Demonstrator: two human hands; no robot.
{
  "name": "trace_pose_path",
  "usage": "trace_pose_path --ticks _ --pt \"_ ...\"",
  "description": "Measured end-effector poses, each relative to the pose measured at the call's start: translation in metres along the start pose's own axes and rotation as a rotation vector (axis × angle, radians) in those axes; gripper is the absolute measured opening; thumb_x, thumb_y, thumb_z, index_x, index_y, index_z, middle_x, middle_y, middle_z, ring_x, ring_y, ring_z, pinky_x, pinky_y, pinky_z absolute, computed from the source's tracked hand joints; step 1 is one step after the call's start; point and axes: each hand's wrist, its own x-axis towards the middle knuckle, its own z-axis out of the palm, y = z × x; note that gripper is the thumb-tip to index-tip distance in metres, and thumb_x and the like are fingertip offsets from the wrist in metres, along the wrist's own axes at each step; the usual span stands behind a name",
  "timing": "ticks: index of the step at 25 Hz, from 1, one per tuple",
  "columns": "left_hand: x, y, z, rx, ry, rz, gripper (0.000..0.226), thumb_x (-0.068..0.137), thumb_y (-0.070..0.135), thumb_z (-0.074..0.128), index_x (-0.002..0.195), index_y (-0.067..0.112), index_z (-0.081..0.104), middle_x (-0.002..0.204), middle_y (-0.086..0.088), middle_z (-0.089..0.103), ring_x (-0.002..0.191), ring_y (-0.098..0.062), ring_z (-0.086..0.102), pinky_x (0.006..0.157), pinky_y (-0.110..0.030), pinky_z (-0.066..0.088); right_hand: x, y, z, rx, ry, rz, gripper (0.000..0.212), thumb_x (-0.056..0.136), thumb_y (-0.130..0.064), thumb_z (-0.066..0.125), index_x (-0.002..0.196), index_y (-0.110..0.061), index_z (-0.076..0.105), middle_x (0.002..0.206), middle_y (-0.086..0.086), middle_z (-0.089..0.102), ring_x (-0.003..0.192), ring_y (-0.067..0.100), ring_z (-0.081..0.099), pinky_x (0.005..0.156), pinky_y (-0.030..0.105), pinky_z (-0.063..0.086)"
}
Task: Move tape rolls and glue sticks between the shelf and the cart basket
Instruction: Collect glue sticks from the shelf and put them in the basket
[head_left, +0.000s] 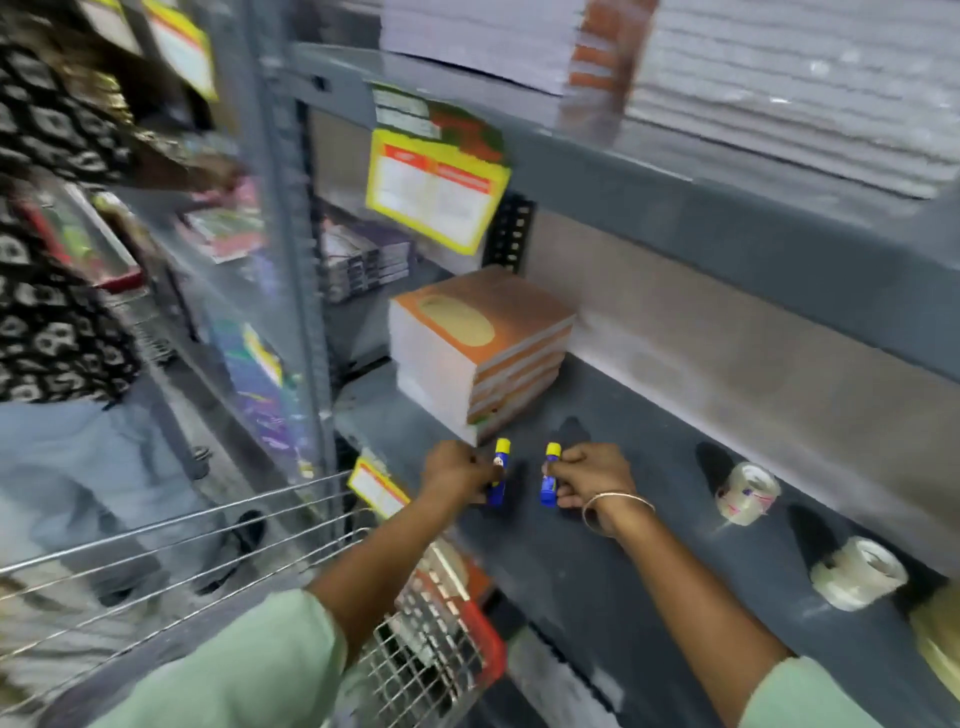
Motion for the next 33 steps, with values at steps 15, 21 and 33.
trace_pose_path --ticks 15,21,33 --pt "-0.157 -0.366 -0.231 0.127 0.514 -0.726 0.024 0.068 0.018 0.074 0.068 -0.006 0.069 0.066 -0.027 0.070 0.055 -0.012 0.068 0.056 -0.035 0.045 -0.123 0.142 0.439 -0.784 -0.670 -0.056 0.024 0.078 -0.015 0.069 0.095 0.001 0.066 0.104 0.023 0.069 0.095 0.022 0.070 0.076 0.033 0.055" --pt "-0.146 -0.461 -0.202 0.195 0.554 -0.769 0.019 0.076 0.011 0.064 0.077 -0.008 0.064 0.088 -0.033 0.068 0.088 -0.042 0.065 0.067 -0.041 0.049 -0.122 0.245 0.512 -0.966 -0.668 -0.019 0.026 0.087 -0.011 0.057 0.111 -0.001 0.062 0.122 0.020 0.064 0.114 0.031 0.060 0.090 0.037 0.049" --pt "-0.136 -0.468 -0.188 0.182 0.528 -0.605 0.017 0.076 0.006 0.061 0.070 0.015 0.047 0.086 -0.019 0.064 0.078 -0.033 0.062 0.059 -0.033 0.041 -0.110 0.238 0.507 -0.951 -0.585 -0.046 0.023 0.091 -0.012 0.050 0.106 -0.001 0.062 0.117 0.021 0.064 0.109 0.032 0.060 0.071 0.031 0.042"
